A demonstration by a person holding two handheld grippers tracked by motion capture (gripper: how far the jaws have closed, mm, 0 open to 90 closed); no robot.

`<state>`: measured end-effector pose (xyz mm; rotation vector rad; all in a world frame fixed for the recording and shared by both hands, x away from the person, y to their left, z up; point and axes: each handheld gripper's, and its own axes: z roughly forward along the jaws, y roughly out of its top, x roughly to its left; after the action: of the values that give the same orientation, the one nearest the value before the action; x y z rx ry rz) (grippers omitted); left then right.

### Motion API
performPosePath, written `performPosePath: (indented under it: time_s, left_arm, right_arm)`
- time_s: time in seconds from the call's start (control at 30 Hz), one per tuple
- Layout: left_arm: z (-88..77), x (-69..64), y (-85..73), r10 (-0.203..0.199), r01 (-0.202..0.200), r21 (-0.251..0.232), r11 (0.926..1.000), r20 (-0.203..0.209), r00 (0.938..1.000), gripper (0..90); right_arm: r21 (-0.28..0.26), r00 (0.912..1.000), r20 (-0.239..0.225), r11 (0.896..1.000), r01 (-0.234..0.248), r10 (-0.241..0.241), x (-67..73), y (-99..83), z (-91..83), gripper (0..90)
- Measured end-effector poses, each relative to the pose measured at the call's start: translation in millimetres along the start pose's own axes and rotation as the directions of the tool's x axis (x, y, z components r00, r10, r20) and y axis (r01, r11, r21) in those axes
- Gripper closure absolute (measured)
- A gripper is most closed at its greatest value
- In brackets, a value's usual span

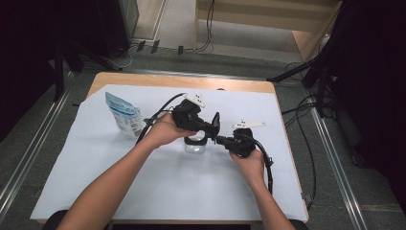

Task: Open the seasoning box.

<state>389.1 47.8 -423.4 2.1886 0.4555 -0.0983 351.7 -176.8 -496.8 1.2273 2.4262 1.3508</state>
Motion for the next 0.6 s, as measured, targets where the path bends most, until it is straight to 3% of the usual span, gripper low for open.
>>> performPosePath:
  time_s: [0.33,0.6]
  left_arm:
    - [3.8,0.8,0.0,0.003,-0.003,0.0,1.0,-0.004,1.0,90.0]
    - [2.0,3.9,-3.3,-0.02,0.02,-0.012,0.9997,0.015,0.9997,90.0]
  right_arm:
    - [-0.003,0.9997,0.022,1.0,0.006,-0.006,2.6,0.2,0.9,90.0]
    - [-0.006,0.9999,0.011,1.0,0.006,-0.006,1.5,0.1,1.2,90.0]
